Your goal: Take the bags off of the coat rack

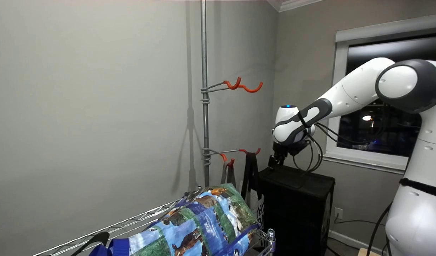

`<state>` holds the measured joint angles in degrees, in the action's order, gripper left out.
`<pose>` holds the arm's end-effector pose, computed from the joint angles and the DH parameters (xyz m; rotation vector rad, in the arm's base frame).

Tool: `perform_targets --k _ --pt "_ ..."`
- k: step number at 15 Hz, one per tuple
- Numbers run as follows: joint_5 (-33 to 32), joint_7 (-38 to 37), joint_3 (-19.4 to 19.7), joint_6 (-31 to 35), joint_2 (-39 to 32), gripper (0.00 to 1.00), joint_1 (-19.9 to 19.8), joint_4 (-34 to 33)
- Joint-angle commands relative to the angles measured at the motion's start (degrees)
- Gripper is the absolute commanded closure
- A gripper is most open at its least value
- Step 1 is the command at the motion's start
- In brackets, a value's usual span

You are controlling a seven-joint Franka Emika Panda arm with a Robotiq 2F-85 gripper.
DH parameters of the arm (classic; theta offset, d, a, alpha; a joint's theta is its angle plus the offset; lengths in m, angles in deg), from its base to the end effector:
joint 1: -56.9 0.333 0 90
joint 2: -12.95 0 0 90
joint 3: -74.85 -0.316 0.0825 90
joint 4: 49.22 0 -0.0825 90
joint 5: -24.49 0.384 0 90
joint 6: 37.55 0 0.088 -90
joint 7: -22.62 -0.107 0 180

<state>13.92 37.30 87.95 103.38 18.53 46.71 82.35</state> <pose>0.4803 -0.2079 0.4146 2.9356 -0.0350 0.3077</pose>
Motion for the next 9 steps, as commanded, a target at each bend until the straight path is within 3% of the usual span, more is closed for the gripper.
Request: perform_targets --k 1,9 --pt "-1.9 -2.8 -0.2 2.1 -1.9 0.00 -1.2 -0.1" --pt "-0.6 -2.2 -0.8 7.7 -6.8 0.00 -0.9 -1.8"
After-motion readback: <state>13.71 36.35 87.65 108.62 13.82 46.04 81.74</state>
